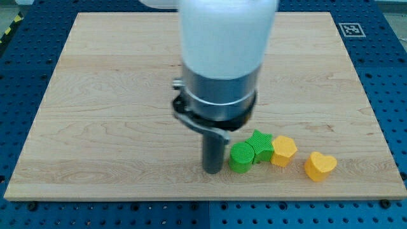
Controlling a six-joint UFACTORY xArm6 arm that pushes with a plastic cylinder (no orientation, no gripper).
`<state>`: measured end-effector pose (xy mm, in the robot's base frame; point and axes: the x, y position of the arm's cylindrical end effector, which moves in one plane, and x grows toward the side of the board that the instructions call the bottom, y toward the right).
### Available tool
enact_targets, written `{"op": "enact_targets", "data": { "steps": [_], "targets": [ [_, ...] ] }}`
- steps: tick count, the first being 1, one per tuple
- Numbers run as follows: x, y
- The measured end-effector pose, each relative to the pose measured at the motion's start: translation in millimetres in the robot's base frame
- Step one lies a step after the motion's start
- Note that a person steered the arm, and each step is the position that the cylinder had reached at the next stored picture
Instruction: Slide the yellow heart towards the green circle
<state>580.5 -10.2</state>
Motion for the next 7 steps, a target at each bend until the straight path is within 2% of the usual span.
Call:
{"op": "enact_targets", "data": {
  "steps": [1,2,3,4,6,7],
  "targets": [
    [-27.3,-72.5],
    [-78.6,-63.8],
    [-88.2,-20.3],
    [-80.1,28.7],
    [-73.9,165.8],
    [-46.1,235.3]
  ]
}}
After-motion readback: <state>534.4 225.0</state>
